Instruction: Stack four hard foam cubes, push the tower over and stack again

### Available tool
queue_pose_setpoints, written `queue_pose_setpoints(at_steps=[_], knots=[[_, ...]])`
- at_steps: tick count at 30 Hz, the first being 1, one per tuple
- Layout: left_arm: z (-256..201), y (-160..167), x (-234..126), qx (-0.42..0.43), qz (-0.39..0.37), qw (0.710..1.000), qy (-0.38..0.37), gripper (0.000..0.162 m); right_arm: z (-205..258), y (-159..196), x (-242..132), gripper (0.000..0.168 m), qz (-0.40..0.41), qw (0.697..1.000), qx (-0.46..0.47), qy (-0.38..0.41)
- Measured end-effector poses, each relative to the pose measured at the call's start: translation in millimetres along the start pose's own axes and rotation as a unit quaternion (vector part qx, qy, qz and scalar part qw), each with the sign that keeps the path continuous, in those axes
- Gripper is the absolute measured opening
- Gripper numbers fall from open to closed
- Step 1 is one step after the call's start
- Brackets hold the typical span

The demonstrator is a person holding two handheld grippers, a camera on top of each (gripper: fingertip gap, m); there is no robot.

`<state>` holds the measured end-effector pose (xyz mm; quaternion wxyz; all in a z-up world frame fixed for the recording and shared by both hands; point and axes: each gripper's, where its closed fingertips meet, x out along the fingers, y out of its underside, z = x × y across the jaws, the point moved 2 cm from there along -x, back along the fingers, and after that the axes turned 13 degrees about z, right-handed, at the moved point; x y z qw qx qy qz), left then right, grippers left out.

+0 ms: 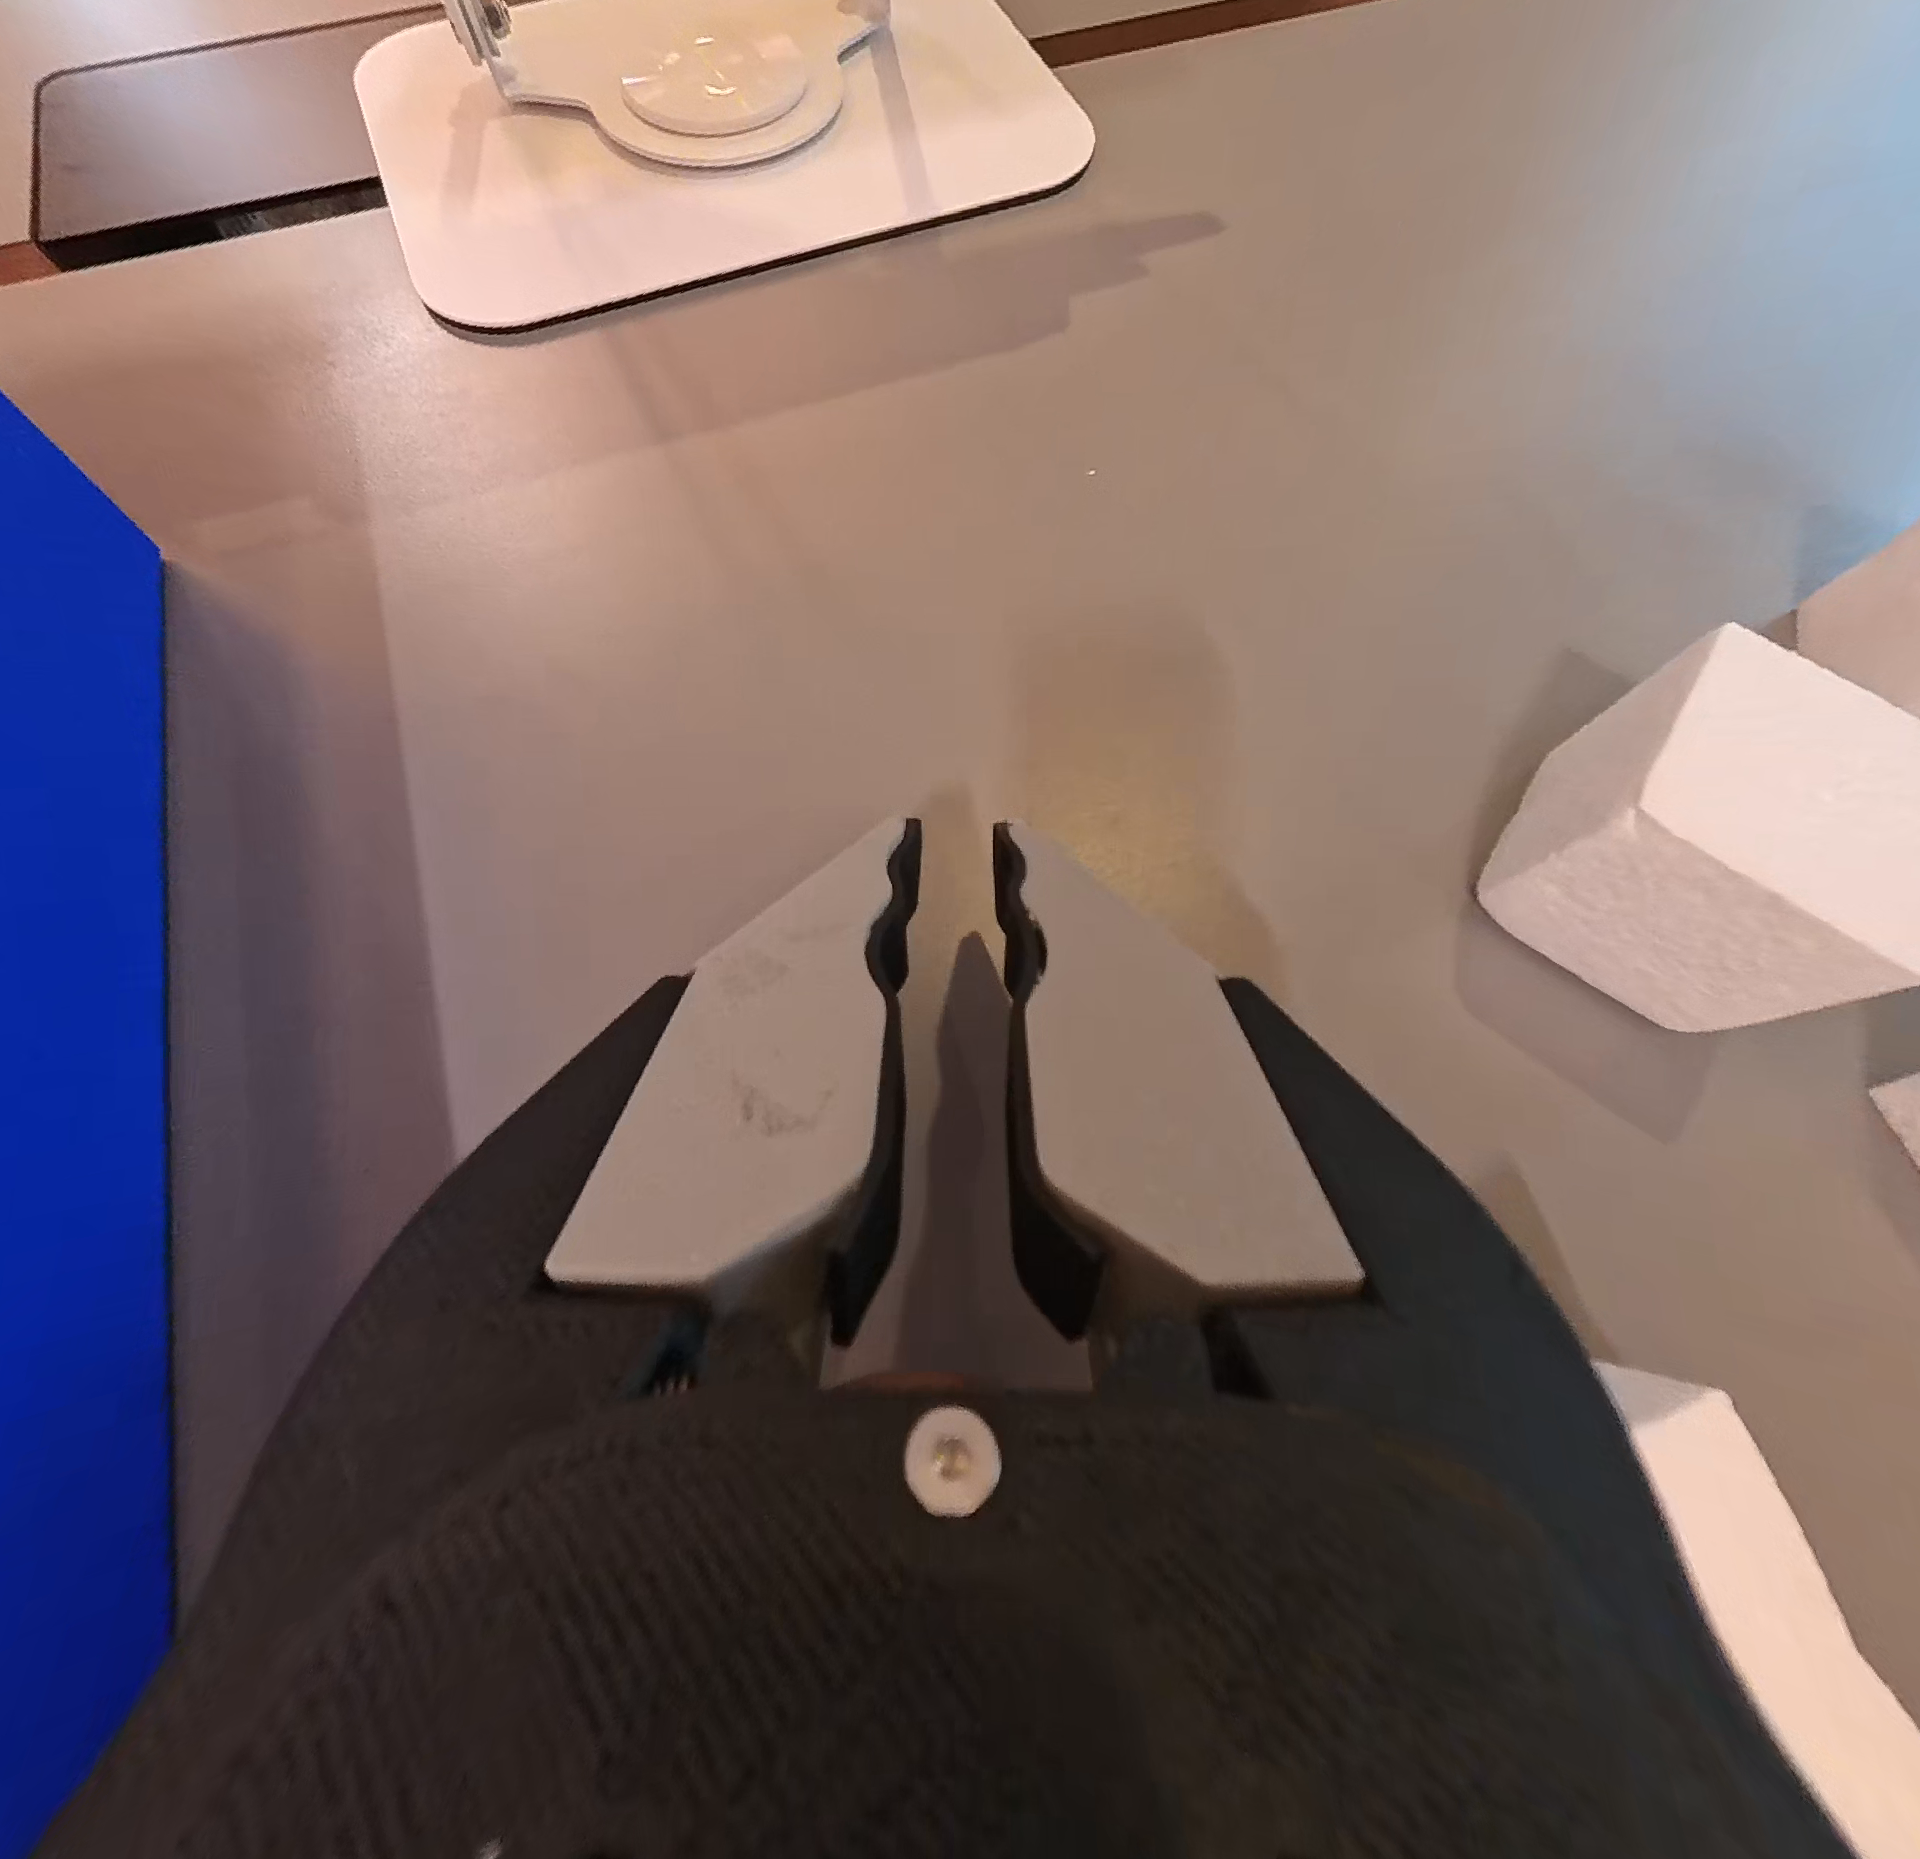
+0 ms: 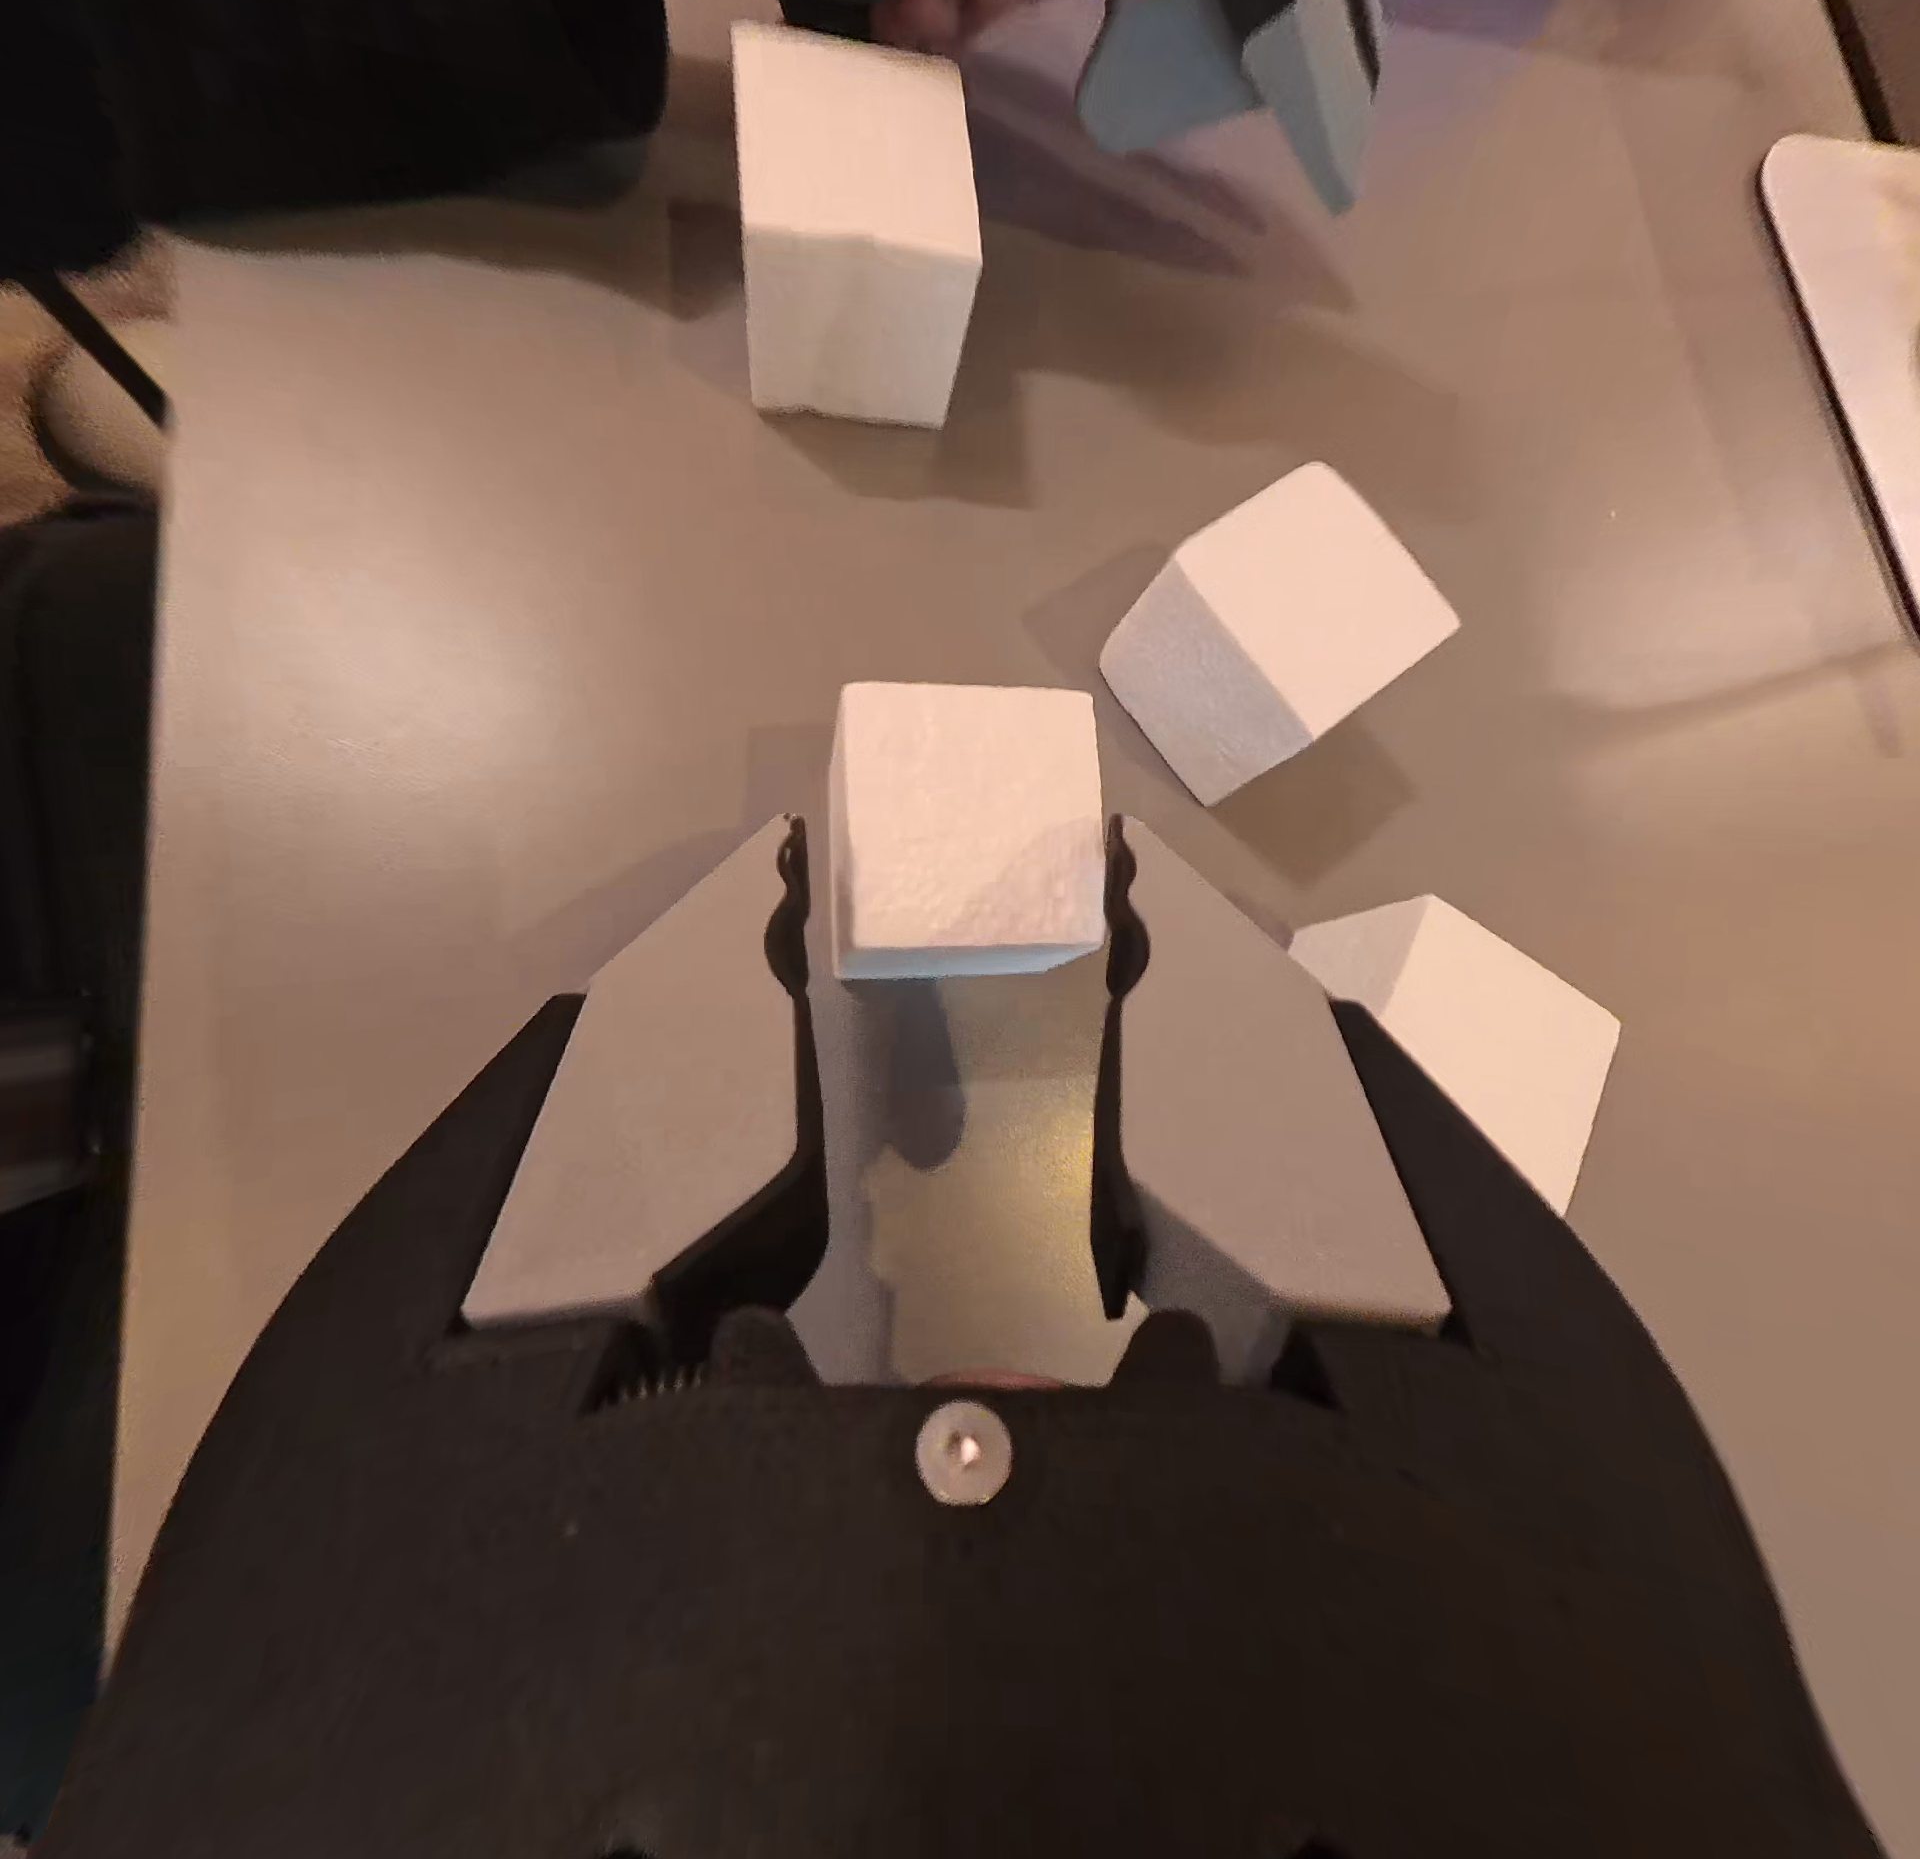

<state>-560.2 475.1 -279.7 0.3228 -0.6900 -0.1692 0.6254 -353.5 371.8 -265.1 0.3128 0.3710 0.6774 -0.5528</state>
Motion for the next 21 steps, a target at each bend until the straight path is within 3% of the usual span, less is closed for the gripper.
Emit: queue_pose_setpoints(at_steps=[1,6,13,21], knots=[[0.1,-0.2,-0.3,0.0,-0.001,1.0,0.0,0.011,1.6,-3.7,-5.5,0.055,-0.023,1.0,0.004,-0.011],[-0.8,-0.2,0.3,0.004,0.002,1.0,-0.002,0.012,-8.3,-10.9,-36.0,0.057,-0.127,0.991,0.032,-0.027],[-1.4,-0.1,0.5,0.008,0.003,1.0,-0.006,0.012,-72.4,13.6,-56.0,0.073,-0.236,0.959,0.145,0.062],[-4.6,0.4,2.6,0.026,0.009,0.999,-0.018,0.012,-108.4,58.6,-45.3,0.066,-0.207,0.943,0.228,0.13]])
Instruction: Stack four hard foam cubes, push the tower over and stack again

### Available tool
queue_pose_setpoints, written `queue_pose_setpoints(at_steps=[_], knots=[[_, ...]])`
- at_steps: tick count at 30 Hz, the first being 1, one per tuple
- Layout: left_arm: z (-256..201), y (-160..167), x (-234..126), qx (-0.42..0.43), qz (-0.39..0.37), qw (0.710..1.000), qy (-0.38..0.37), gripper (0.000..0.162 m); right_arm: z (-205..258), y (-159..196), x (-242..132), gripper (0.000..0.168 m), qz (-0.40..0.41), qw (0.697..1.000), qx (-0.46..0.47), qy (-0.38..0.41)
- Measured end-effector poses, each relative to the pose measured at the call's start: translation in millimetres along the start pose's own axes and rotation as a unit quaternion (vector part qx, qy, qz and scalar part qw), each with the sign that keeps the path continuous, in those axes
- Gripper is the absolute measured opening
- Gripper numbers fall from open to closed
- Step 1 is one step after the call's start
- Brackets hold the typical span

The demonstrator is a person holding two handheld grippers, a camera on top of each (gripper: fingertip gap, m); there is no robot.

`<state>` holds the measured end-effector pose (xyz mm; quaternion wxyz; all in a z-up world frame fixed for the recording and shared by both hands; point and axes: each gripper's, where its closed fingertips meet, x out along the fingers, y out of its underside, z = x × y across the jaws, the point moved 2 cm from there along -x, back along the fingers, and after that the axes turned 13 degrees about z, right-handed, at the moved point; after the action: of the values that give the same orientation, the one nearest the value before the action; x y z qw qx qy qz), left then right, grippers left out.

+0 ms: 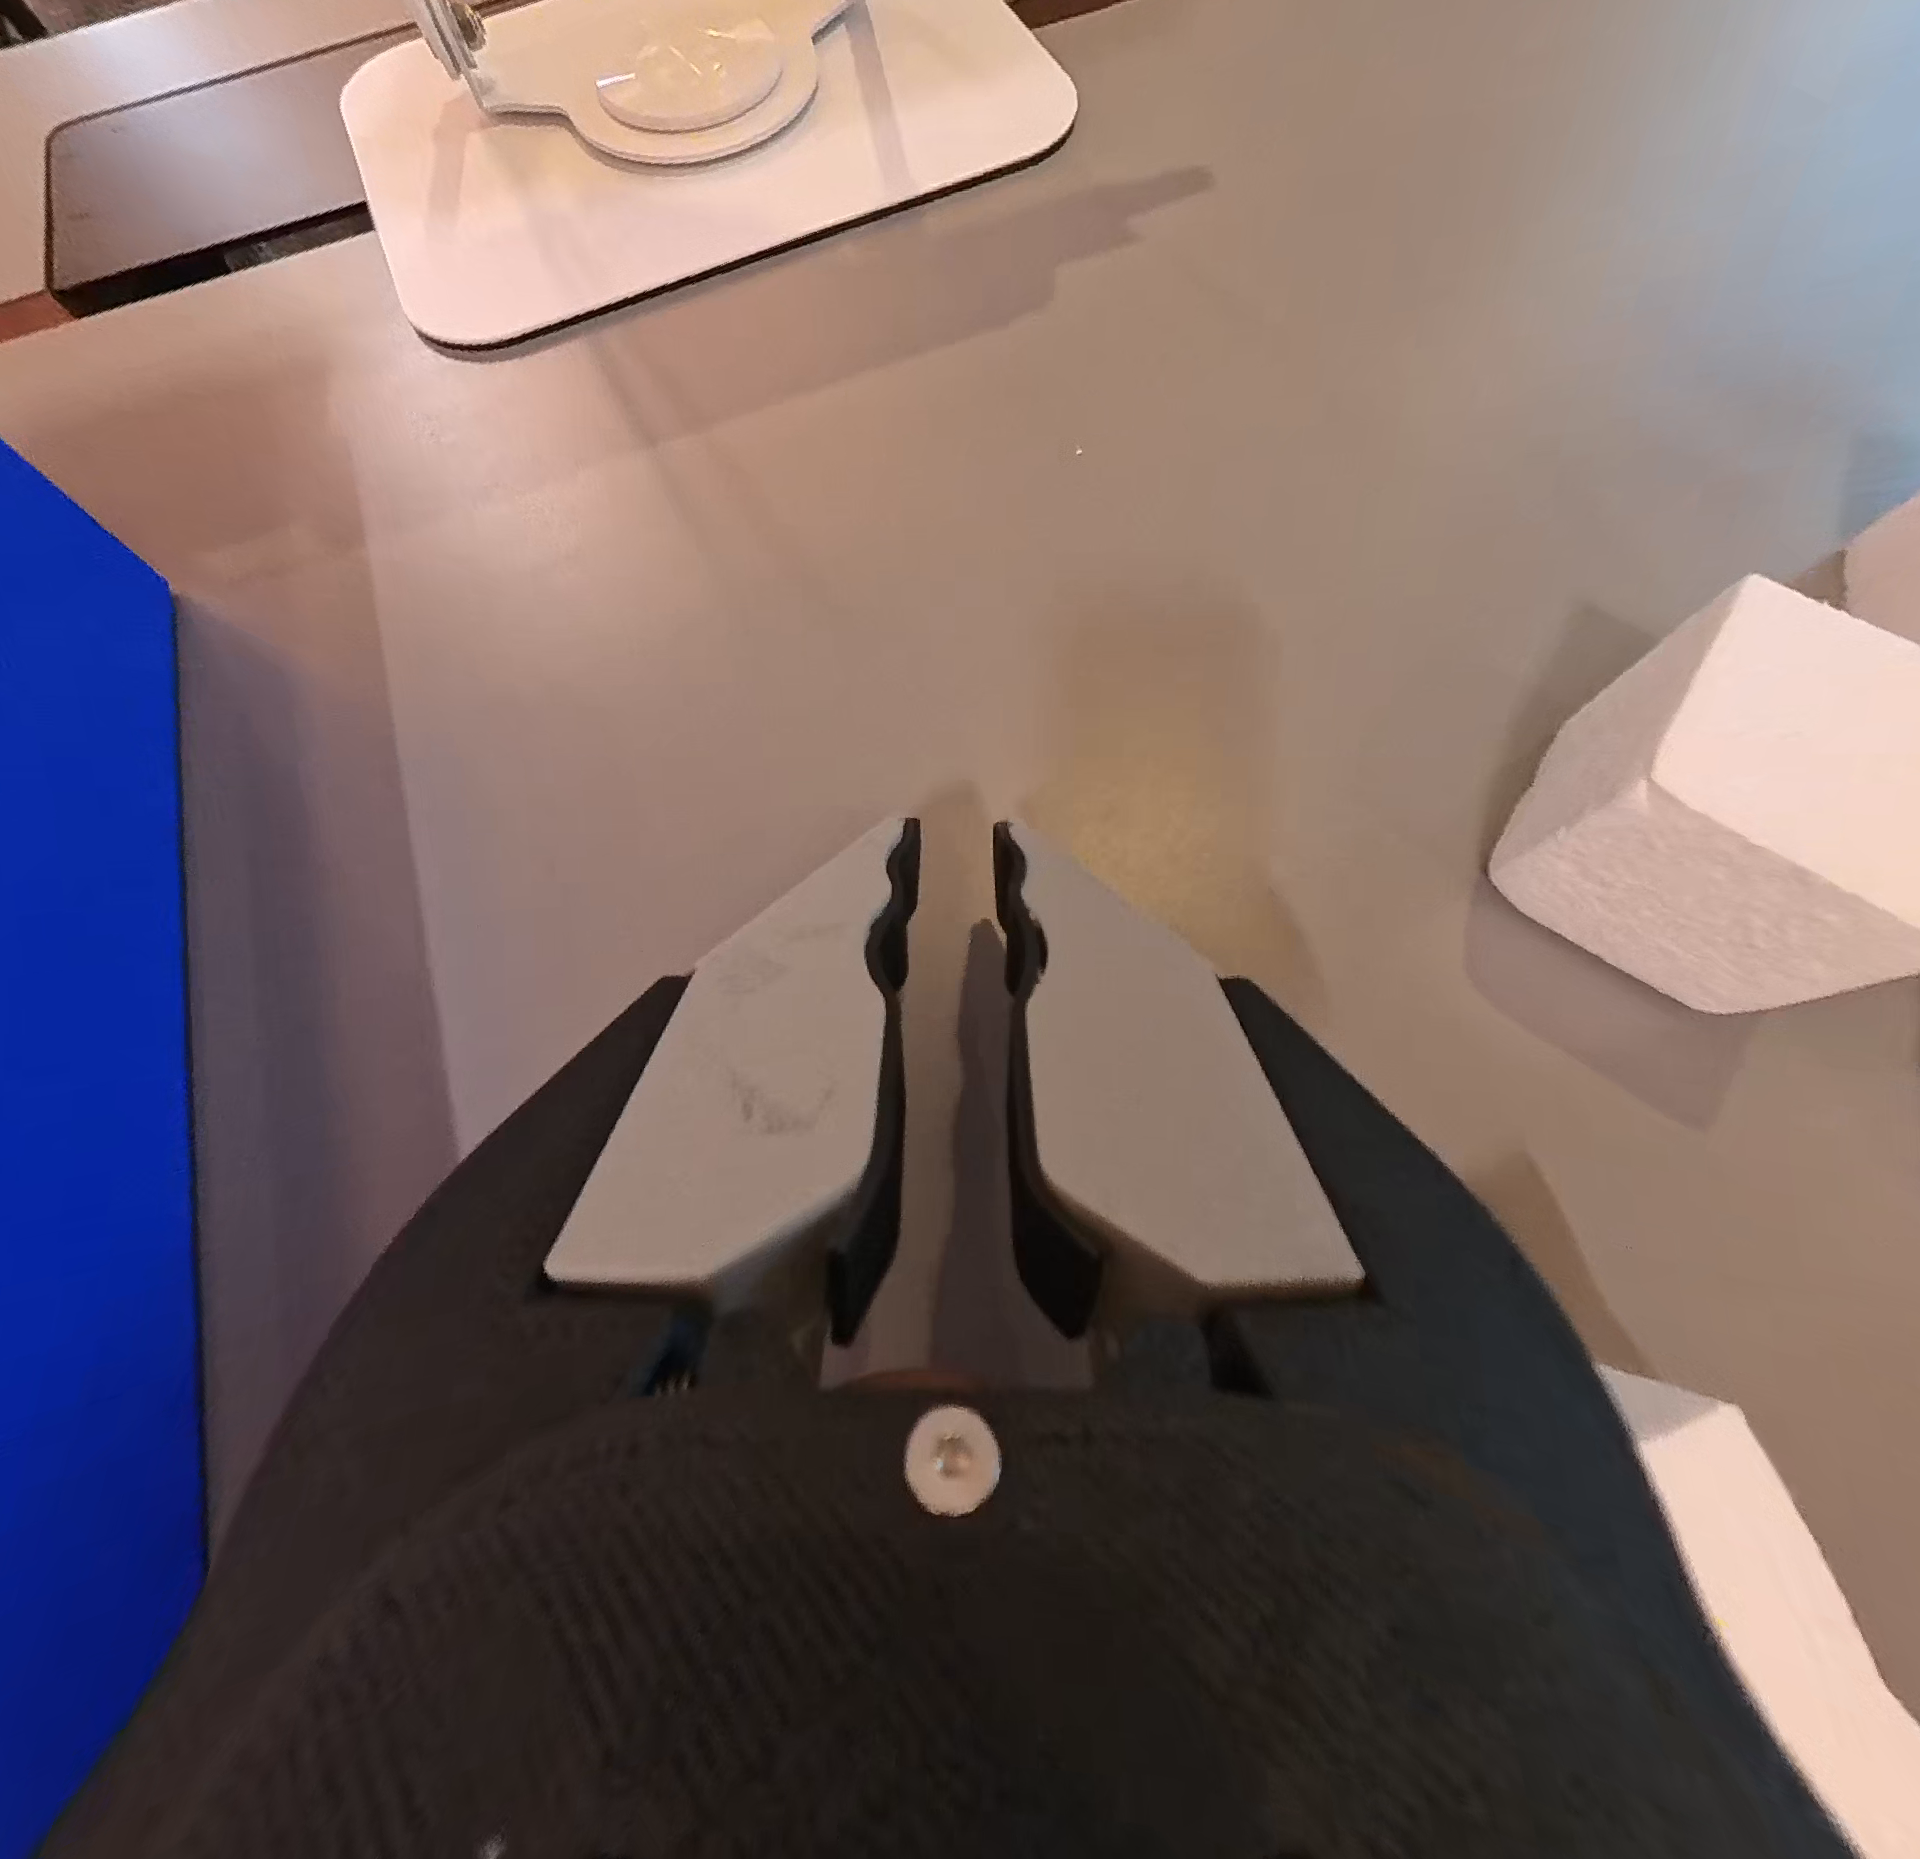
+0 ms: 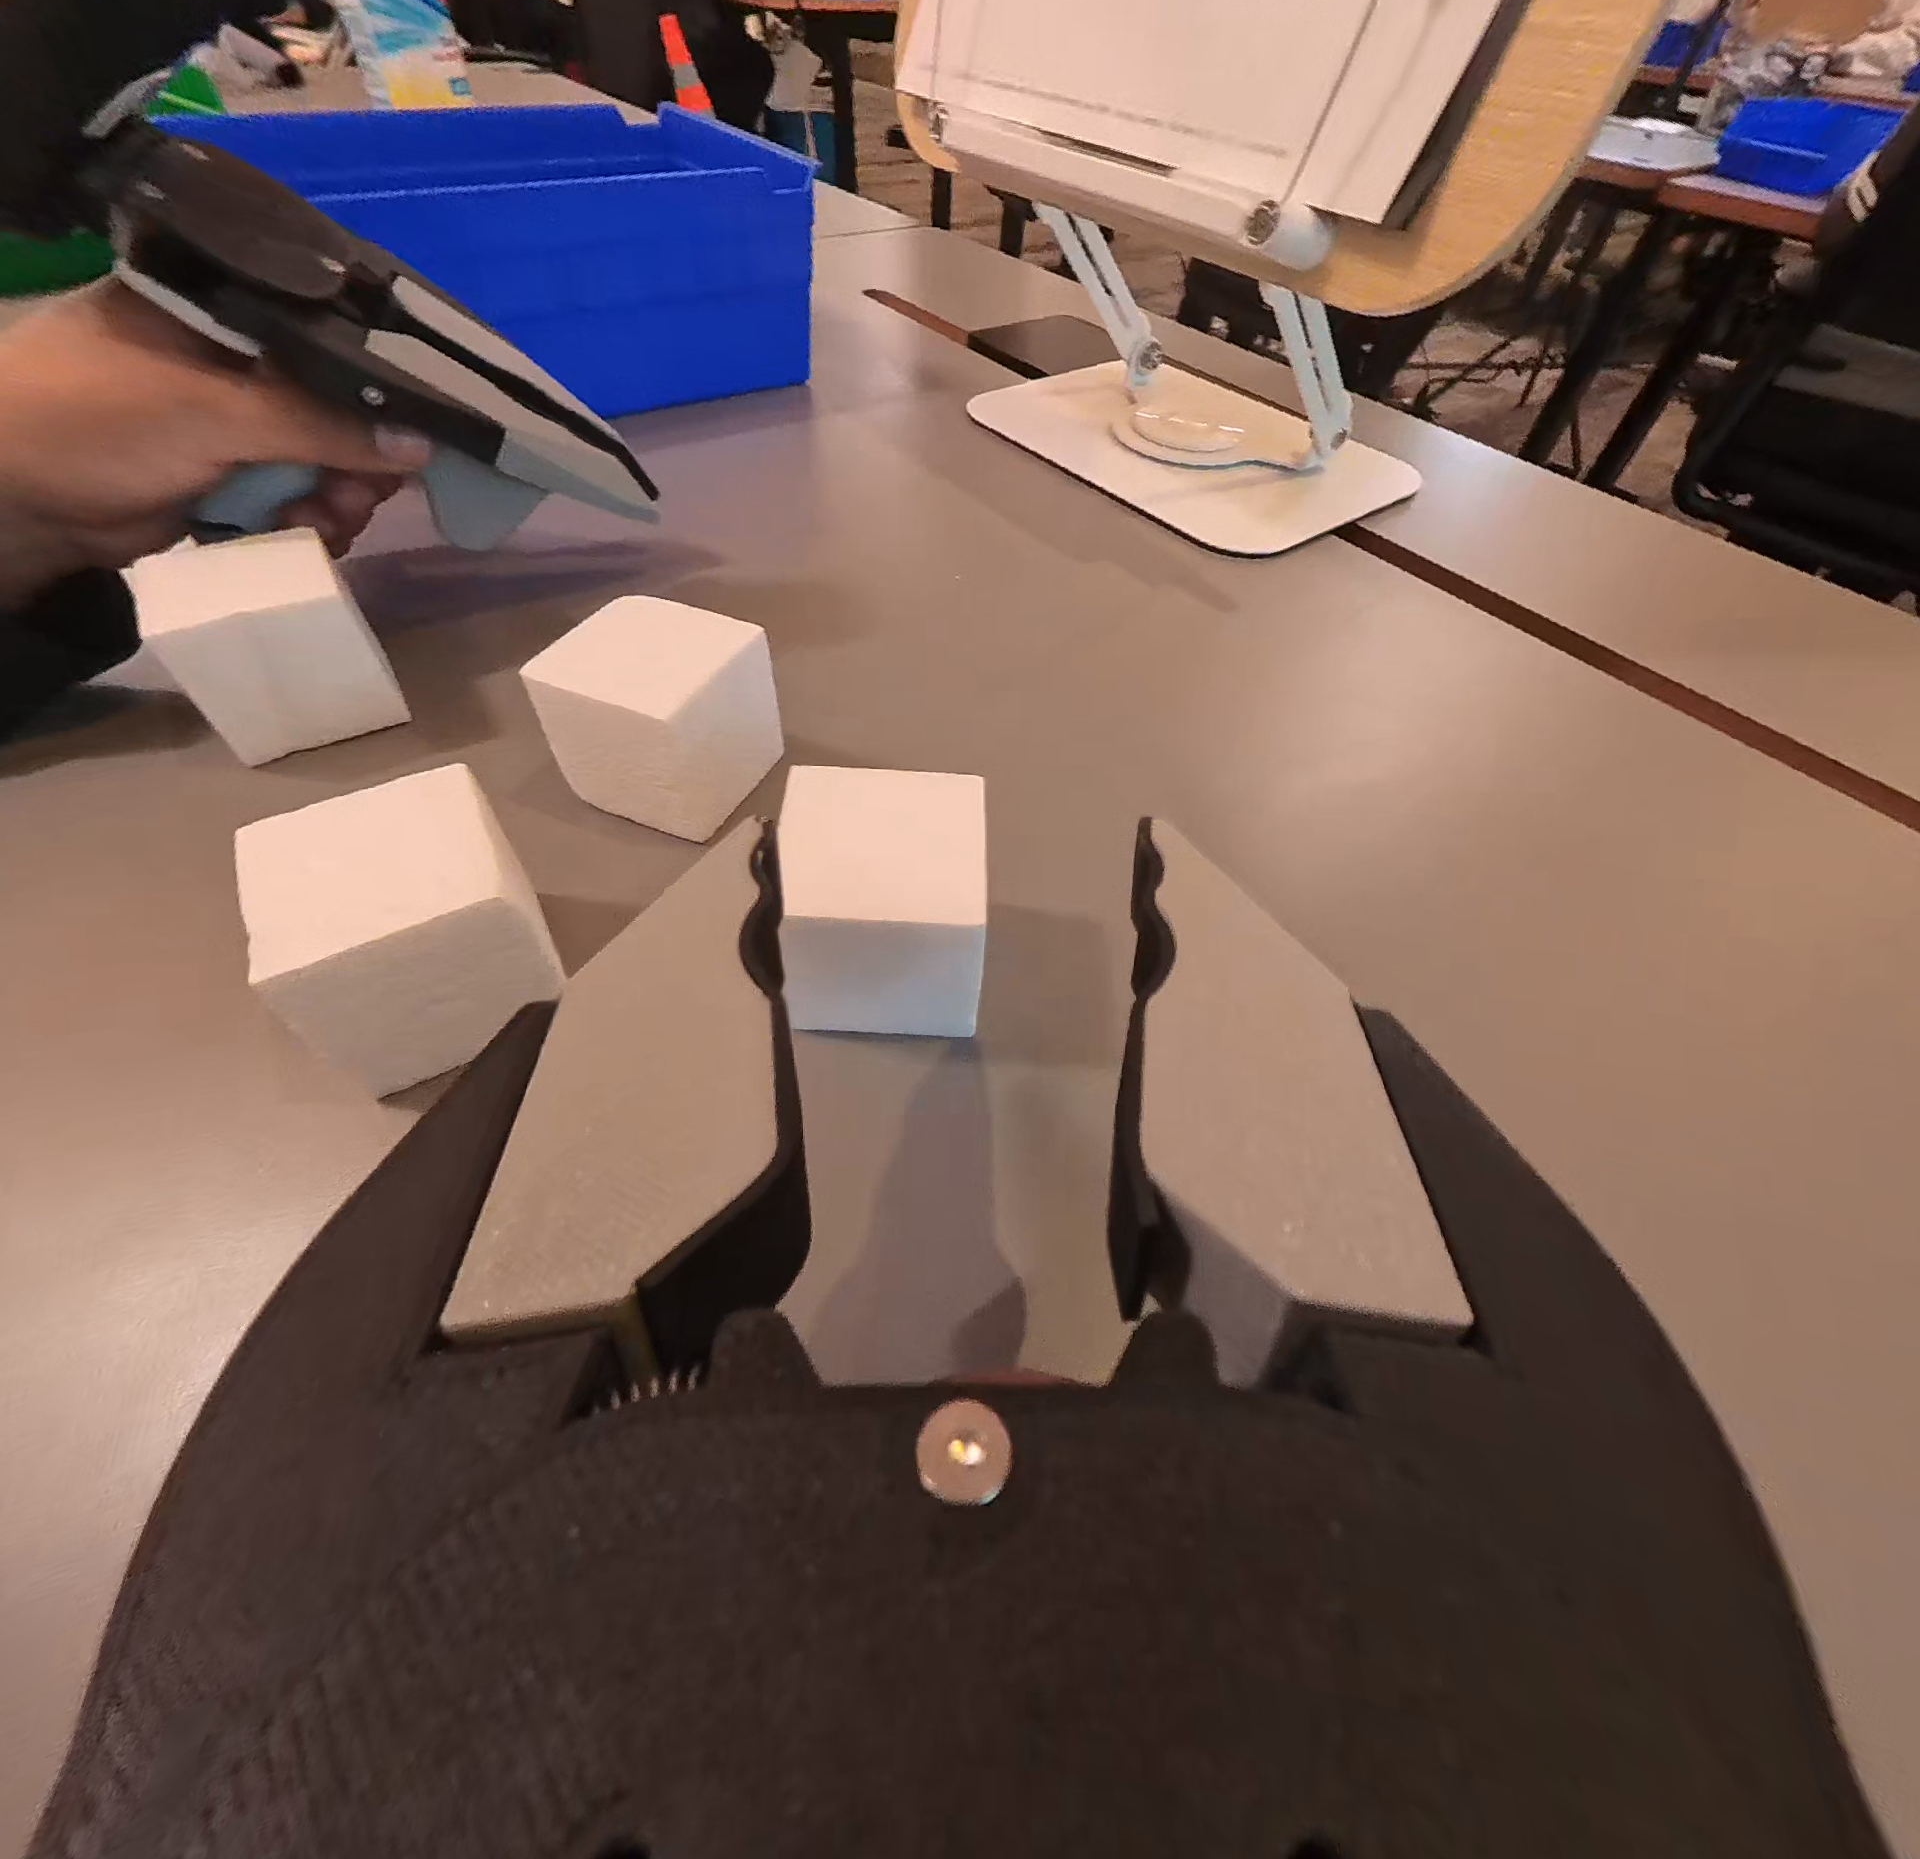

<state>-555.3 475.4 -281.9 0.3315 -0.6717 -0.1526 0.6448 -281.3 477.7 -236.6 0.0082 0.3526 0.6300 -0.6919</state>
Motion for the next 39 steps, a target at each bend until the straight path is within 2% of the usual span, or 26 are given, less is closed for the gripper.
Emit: queue_pose_setpoints(at_steps=[2,6,9,13,16,18,20,24,28,30,31,35,39], knots=[[-1.2,-0.9,-1.0,0.005,-0.002,1.0,-0.003,0.013,-2.8,1.2,1.5,0.064,0.002,1.0,0.016,0.008],[-11.0,-6.9,-6.0,0.011,-0.023,0.999,0.027,0.025,-1.3,7.9,6.4,0.06,0.017,1.0,0.009,0.016],[-21.5,-8.9,-11.6,0.003,-0.031,0.995,0.091,0.042,-2.5,11.4,8.6,0.059,0.026,0.999,0.011,0.017],[-40.0,-25.2,-45.5,0.028,-0.073,0.982,0.171,0.044,-2.0,2.8,2.3,0.058,0.001,1.0,0.026,0.001],[-70.7,-37.9,-68.6,0.07,-0.072,0.964,0.247,0.055,-1.6,-2.3,-2.0,0.057,-0.015,0.999,0.033,-0.006],[-97.5,-43.1,-75.9,0.117,-0.06,0.948,0.29,0.059,-1.4,-3.5,-3.3,0.057,-0.018,0.999,0.036,-0.008],[-117.8,-41.2,-68.1,0.168,-0.021,0.94,0.295,0.066,-0.9,-4.2,-4.2,0.056,-0.021,0.999,0.036,-0.011],[-130.6,-24.9,-31.5,0.262,0.075,0.934,0.231,0.077,-1.0,-4.9,-6.0,0.056,-0.025,0.999,0.037,-0.012],[-131.4,-15.9,-6.7,0.283,0.128,0.93,0.195,0.074,-0.5,-7.6,-8.1,0.055,-0.032,0.999,0.04,-0.017],[-129.9,-9.9,2.8,0.296,0.151,0.925,0.183,0.057,0.1,-9.1,-9.5,0.054,-0.036,0.998,0.039,-0.018],[-130.7,-9.7,4.0,0.299,0.152,0.923,0.187,0.056,0.2,-9.4,-10.1,0.053,-0.037,0.998,0.039,-0.018],[-135.4,-18.4,-10.5,0.311,0.147,0.91,0.23,0.056,0.9,-10.0,-10.8,0.051,-0.039,0.998,0.042,-0.023],[-148.3,-31.7,-44.7,0.377,0.118,0.882,0.257,0.056,2.2,-10.9,-11.8,0.051,-0.041,0.998,0.039,-0.024]])
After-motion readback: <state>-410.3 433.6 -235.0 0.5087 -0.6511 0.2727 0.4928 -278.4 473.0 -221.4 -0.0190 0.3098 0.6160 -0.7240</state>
